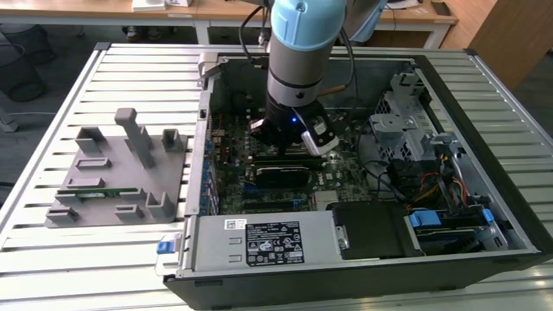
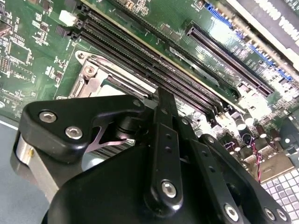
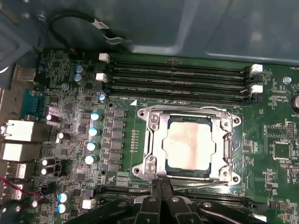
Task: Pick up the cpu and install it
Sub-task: 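Install the second cpu locking lever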
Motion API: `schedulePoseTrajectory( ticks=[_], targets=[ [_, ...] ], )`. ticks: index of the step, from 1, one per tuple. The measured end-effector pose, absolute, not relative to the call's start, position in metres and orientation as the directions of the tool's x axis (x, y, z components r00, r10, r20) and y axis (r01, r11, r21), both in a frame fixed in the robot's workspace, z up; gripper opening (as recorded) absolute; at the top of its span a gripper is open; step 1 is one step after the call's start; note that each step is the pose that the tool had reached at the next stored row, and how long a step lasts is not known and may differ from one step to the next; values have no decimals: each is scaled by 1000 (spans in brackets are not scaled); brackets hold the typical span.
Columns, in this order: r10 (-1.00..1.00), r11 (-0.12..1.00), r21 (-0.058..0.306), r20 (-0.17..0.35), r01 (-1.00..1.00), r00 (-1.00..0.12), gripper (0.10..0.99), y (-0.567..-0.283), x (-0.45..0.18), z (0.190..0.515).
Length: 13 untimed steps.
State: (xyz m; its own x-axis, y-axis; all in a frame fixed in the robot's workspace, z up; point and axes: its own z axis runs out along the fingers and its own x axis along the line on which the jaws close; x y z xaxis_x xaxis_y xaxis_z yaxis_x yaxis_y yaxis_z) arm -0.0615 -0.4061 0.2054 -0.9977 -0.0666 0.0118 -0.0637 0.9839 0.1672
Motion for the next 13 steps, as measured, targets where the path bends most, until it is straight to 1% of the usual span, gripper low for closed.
schedulePoseTrajectory(
  ticks=[5,13],
  targets=[
    [-67,982,178,11,-64,-998,106,-412,-63,205],
    [-67,976,209,9,-64,-998,106,-419,-69,205]
  ],
)
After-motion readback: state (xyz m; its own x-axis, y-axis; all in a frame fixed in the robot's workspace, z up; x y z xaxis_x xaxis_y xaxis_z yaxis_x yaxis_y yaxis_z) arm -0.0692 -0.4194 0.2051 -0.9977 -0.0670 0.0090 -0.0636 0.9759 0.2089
